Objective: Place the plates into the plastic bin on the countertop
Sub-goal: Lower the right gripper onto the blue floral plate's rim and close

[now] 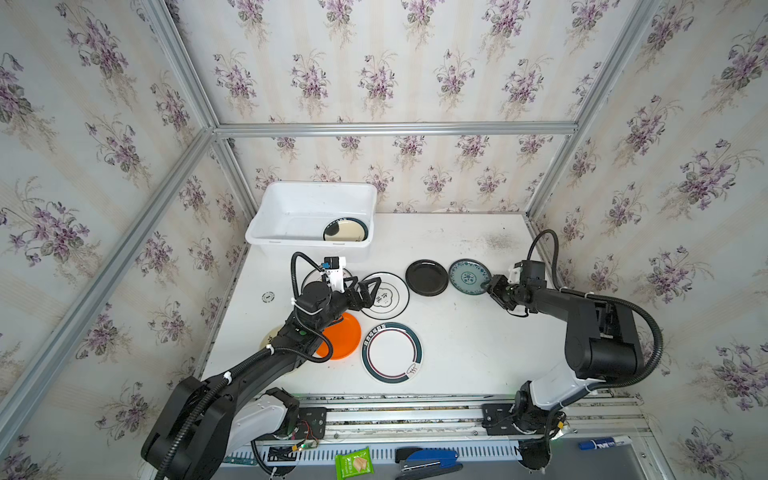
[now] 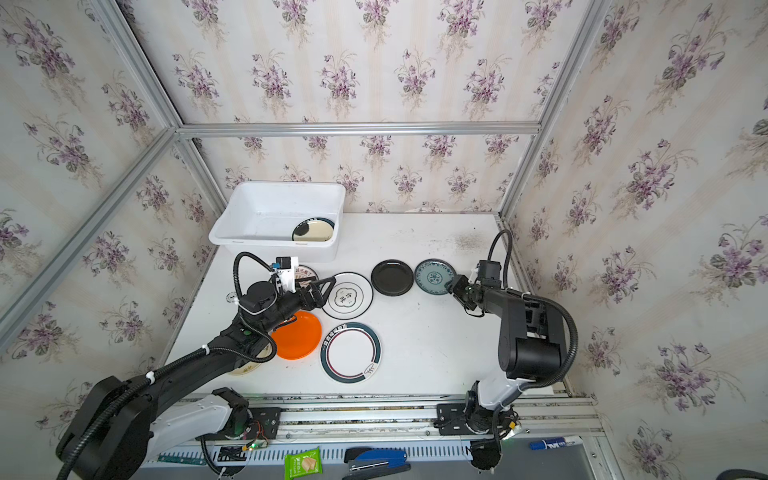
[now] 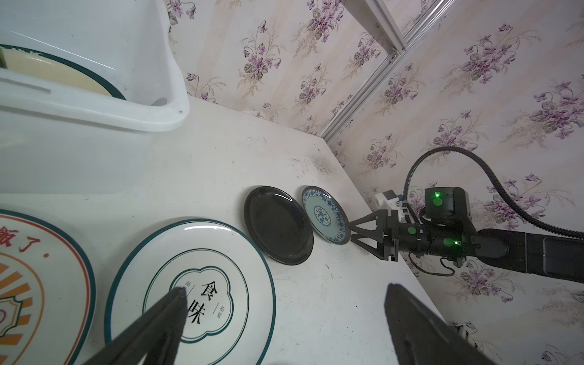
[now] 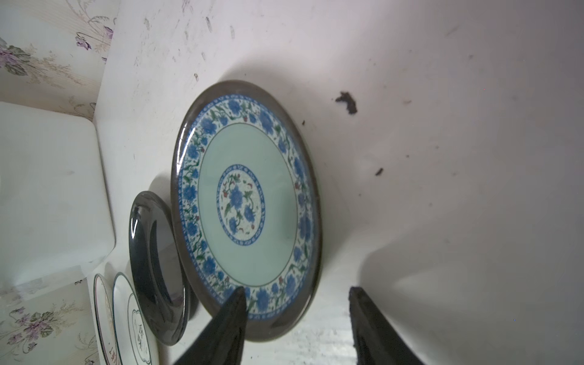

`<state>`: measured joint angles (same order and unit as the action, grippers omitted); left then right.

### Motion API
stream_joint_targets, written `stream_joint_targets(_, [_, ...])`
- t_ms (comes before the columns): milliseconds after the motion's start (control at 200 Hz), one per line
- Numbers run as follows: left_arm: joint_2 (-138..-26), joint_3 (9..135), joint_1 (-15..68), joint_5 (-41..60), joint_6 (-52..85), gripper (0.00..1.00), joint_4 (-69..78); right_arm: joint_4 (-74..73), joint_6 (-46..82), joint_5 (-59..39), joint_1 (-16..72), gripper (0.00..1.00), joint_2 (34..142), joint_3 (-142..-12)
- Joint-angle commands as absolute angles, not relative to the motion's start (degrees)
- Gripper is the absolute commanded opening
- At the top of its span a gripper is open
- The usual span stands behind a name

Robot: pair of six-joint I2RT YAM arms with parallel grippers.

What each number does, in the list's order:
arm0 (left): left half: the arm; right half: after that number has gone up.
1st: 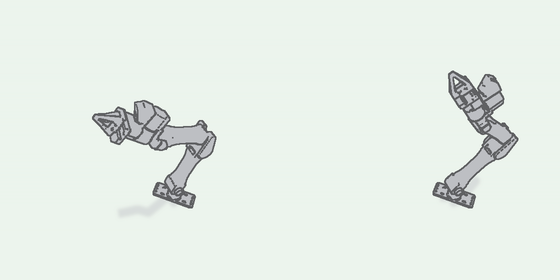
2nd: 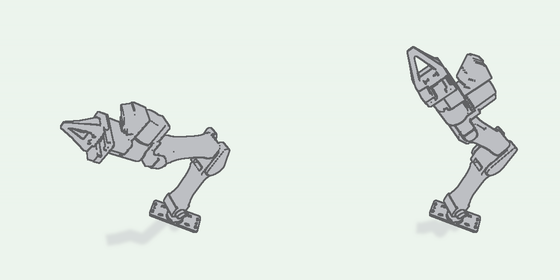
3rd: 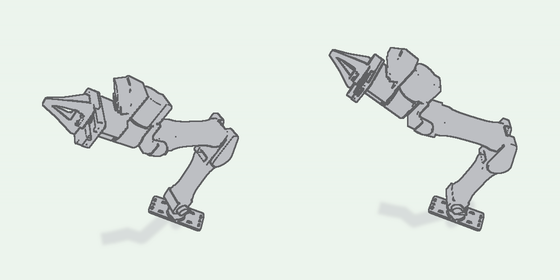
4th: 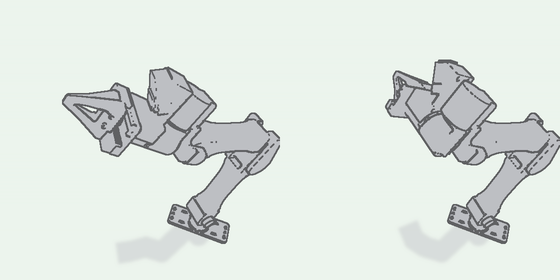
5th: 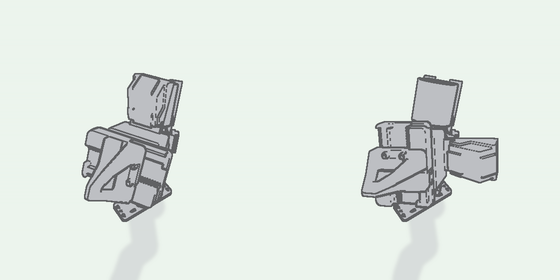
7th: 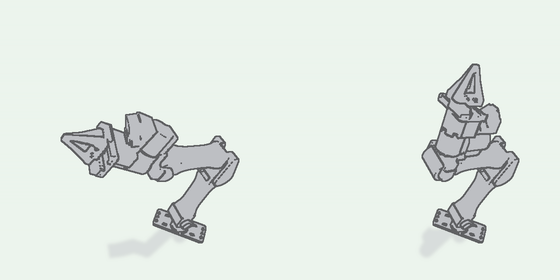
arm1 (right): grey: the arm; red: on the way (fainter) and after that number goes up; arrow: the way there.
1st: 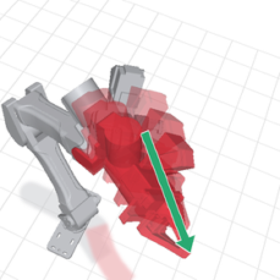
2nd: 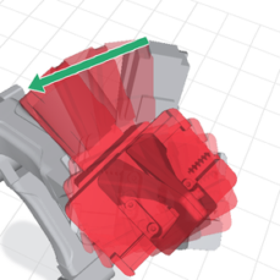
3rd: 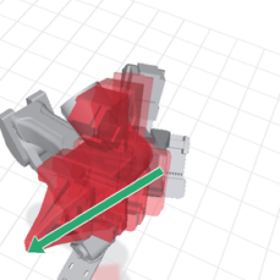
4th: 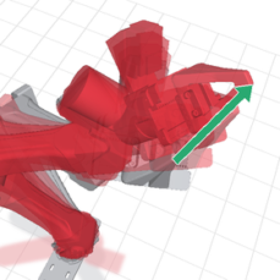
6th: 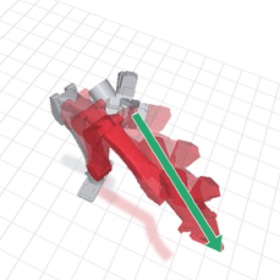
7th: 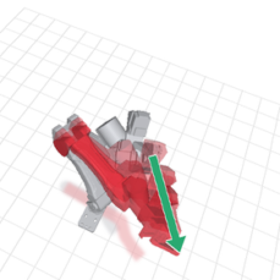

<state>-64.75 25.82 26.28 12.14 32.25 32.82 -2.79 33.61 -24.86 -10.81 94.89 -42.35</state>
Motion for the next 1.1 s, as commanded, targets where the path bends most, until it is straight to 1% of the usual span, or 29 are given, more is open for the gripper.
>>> stream_joint_targets(0, [-64.91,25.58,26.28,13.01,32.13,0.99,36.64,-8.31,35.44,-24.23,-10.9,0.55,96.44,-43.17])
stream_joint_targets(155, [-65.64,26.06,26.28,13.18,30.77,0.99,35.27,-10.62,36.6,-22.24,-10.98,0.51,97.75,-42.89])
stream_joint_targets(240, [-66.42,25.87,26.28,13.18,31.18,0.99,35.86,-11.4,37.23,-21.55,-10.99,0.44,98.72,-43.13])
stream_joint_targets(305, [-67.03,25.94,26.34,15.17,31.35,0.99,36.69,-12.0,37.9,-21.45,-10.99,0.36,99.68,-43.33])
stream_joint_targets(375, [-67.32,26.04,26.35,15.65,31.29,0.99,36.89,-13.05,38.57,-21.21,-10.99,0.34,100.41,-43.24])
stream_joint_targets(430, [-67.49,25.93,26.37,15.82,31.2,0.99,37.0,-13.44,38.74,-21.03,-10.99,0.3,100.83,-43.24])
stream_joint_targets(555, [-67.89,25.78,26.37,15.77,31.08,0.99,36.49,-13.61,38.96,-19.38,-10.99,0.25,101.3,-42.9])
stream_joint_targets(675, [-68.1,25.89,26.37,15.97,30.86,0.99,36.25,-12.37,39.59,-18.02,-10.99,0.16,101.51,-43.1])
stream_joint_targets(725, [-68.12,26.03,26.37,15.98,30.79,0.99,36.13,-11.36,39.64,-17.31,-10.99,0.1,101.36,-43.33])
stream_joint_targets(840, [-68.2,26.27,26.36,16.07,30.57,0.99,35.72,-10.65,40.4,-15.12,-10.99,0.0,100.4,-42.81])
stream_joint_targets(1094, [-68.38,26.76,26.37,15.8,30.22,0.99,34.68,-8.03,40.69,-11.95,-10.99,0.0,96.79,-42.41])
